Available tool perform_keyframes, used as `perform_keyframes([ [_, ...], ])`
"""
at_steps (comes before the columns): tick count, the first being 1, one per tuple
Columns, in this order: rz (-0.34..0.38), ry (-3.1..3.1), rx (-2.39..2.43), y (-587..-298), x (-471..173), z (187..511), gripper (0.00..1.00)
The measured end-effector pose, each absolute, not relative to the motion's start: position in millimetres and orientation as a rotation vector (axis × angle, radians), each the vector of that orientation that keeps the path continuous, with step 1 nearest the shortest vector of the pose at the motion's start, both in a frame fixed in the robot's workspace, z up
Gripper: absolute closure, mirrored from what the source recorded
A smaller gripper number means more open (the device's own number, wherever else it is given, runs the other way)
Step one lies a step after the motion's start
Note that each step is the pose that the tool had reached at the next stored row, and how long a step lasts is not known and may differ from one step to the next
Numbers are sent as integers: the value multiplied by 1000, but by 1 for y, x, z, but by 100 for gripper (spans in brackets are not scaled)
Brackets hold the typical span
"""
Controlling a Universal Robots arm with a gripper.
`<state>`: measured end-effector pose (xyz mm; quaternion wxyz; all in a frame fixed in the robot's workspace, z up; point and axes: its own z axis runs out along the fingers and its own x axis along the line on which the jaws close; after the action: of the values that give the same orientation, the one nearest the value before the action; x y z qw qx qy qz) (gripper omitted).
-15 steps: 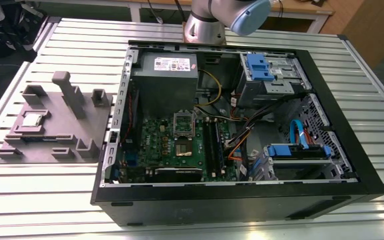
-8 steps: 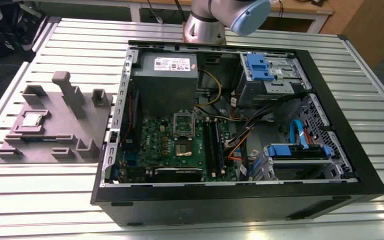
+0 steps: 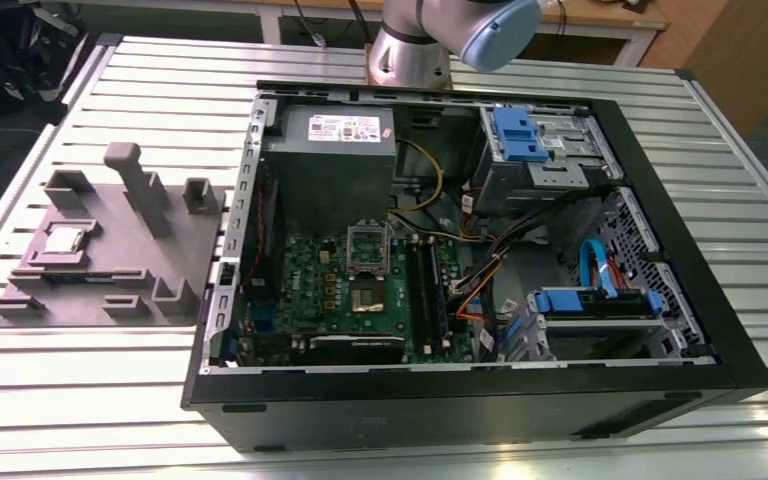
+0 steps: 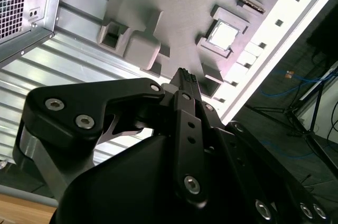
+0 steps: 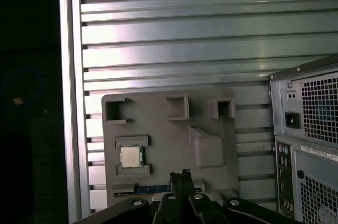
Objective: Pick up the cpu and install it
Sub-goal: 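Reach for the cpu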
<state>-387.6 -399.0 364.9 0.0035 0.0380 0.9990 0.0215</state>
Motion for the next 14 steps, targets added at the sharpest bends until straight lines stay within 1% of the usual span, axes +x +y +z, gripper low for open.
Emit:
perform_keyframes([
  [14, 67, 3132, 119, -399, -393, 365, 90],
])
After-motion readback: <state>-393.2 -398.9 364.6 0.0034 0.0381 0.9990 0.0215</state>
